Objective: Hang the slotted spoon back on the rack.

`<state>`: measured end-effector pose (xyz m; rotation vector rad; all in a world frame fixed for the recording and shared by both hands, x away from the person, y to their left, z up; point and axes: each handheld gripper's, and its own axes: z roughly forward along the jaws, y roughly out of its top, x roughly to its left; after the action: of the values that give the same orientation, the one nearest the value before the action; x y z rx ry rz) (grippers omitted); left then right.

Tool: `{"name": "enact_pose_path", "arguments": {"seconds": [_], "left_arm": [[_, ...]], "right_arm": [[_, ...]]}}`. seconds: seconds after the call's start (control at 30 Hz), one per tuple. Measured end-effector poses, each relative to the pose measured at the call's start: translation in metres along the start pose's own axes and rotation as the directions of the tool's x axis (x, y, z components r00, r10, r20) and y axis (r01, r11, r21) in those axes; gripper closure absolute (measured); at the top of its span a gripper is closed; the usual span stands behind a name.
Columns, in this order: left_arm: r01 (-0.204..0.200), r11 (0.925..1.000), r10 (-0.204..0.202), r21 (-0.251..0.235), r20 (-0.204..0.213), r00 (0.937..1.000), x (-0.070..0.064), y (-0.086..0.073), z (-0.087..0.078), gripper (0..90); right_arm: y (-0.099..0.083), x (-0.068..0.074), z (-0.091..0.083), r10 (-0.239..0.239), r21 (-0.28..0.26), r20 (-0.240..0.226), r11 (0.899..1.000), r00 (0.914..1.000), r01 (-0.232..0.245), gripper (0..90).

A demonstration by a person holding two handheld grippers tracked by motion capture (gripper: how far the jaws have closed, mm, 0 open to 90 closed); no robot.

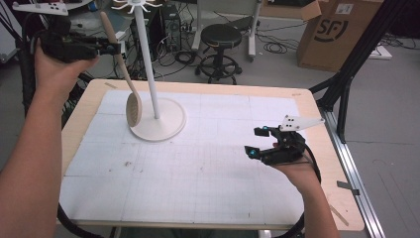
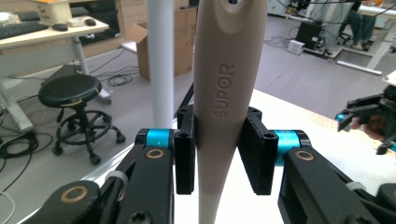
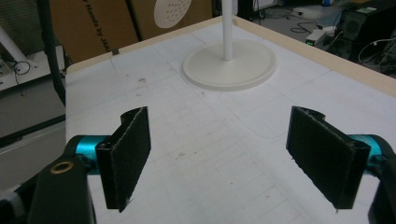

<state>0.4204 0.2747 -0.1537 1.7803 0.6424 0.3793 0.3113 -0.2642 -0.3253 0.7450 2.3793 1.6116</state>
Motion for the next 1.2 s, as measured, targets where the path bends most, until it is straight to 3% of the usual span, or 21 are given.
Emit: {"name": "enact_pose_path", "arguments": {"seconds": [0.2, 0.37, 0.53, 0.63, 0.73, 0.9, 1.2], "left_arm": [[0.011, 0.9998, -0.011, 0.019, -0.029, 0.9995, 0.01, 0.005, 0.002, 68.6], [0.013, 0.9999, -0.013, 0.005, 0.0, 0.9999, 0.018, 0.009, 0.005, 68.7], [-0.016, 0.9987, 0.016, 0.048, 0.007, 0.9999, 0.022, 0.013, 0.009, 68.7], [-0.014, 0.9989, 0.013, 0.045, 0.01, 0.9999, 0.026, 0.012, 0.01, 68.6], [-0.021, 0.9994, 0.02, 0.026, 0.03, 0.9993, 0.027, 0.013, 0.01, 68.7], [-0.031, 0.9976, 0.029, 0.062, 0.025, 0.9992, 0.03, 0.019, 0.014, 68.6], [-0.047, 0.9955, 0.045, 0.082, 0.027, 0.9986, 0.027, 0.022, 0.022, 68.6]], "right_arm": [[0.001, -0.001, 0.0, 0.006, 0.008, 0.015, 1.0, 0.9999, -0.006, 21.3], [0.001, -0.002, 0.0, 0.011, 0.009, 0.015, 1.0, 0.9998, -0.011, 21.3], [0.0, -0.002, 0.004, 0.011, 0.032, 0.021, 0.999, 0.9997, -0.012, 21.4], [0.001, -0.002, 0.005, 0.008, 0.034, 0.024, 0.999, 0.9997, -0.009, 21.4], [0.002, -0.003, 0.004, 0.012, 0.031, 0.031, 0.999, 0.9994, -0.013, 21.5], [0.004, -0.002, 0.007, 0.009, 0.039, 0.033, 0.999, 0.9994, -0.01, 21.5], [0.004, -0.004, 0.008, 0.011, 0.038, 0.033, 0.999, 0.9994, -0.013, 21.5]]}}
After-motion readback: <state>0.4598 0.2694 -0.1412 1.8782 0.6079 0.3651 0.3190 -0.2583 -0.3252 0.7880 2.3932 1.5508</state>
